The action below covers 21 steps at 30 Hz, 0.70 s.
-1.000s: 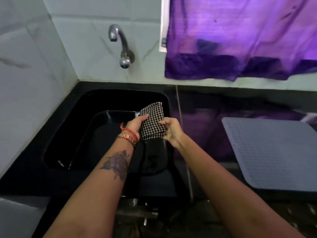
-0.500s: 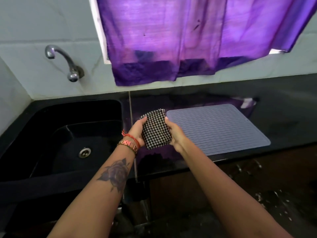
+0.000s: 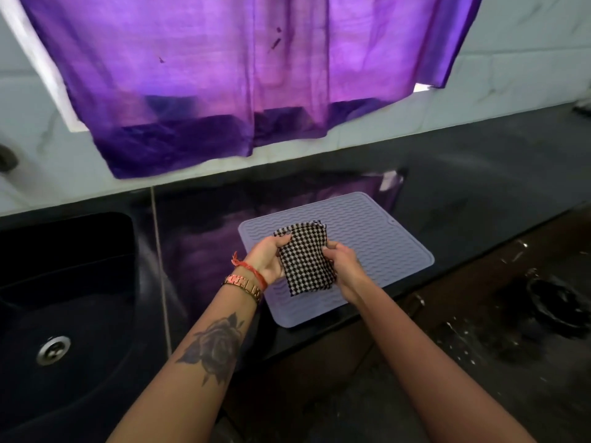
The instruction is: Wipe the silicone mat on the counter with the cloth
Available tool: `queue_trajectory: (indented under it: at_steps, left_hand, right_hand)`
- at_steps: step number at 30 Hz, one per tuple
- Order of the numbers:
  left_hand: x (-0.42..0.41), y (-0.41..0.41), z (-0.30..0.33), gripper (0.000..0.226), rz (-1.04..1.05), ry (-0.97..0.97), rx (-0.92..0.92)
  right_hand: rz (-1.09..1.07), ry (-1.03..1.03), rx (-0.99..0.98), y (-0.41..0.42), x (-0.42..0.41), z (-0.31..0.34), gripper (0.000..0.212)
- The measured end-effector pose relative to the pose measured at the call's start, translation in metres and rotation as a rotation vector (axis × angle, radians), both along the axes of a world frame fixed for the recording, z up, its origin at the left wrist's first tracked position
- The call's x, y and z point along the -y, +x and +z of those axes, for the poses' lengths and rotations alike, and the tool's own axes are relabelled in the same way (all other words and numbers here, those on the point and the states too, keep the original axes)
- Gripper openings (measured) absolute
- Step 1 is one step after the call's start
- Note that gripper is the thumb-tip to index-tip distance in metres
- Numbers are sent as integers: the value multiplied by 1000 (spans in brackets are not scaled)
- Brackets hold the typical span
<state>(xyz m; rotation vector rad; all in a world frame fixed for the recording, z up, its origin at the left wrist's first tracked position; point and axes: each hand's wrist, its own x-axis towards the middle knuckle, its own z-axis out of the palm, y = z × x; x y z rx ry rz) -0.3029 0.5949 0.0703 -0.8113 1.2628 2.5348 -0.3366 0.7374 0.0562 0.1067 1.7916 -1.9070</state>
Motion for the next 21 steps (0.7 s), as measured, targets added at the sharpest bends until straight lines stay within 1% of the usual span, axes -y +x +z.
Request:
queue_trajectory:
  at_steps: [1,3,5,7,9,11,13,15,17,18,19,21]
  left_hand:
    - [-1,-6,-2,23,-14,18,5]
    - [-5,-17,-2,25,-36,32,10]
    - [-9,-27,-4,28,-52,18,19]
    - [-16,-36,-7,27,-75,0,22]
    - [-23,-43,-11,23,-62,-56,8]
    - [-26,-57,-17,15,3,-213,-23]
    - [-21,-68,-23,11,111,-420,-58]
    - [-12,-75,-30,11,229,-691,-57]
    - [-3,-74,-30,6,320,-966,-24]
    - [0,-72,-28,11,343,-1075,4]
    - [2,-69,-28,16,357,-1162,33]
    - [3,-65,-31,17,369,-1303,62]
  right_hand:
    - [25,-66,53,-3,-4,3,30]
    - [69,-156,160,-12,-13,5,39]
    - [130,-222,215,-21,-18,2,45]
    - [190,-234,234,-30,-21,-2,45]
    - [225,-173,226,-35,-21,-6,40]
    - [239,-142,201,-47,-24,-9,33]
    - [252,-132,174,-60,-27,-10,26]
    - [278,-89,144,-73,-35,-15,20]
    - [284,-41,144,-87,-46,-23,22]
    - [283,-26,143,-95,-52,-27,26]
    - [284,-17,145,-103,-57,-29,29]
    - [281,-26,154,-120,-66,-33,32]
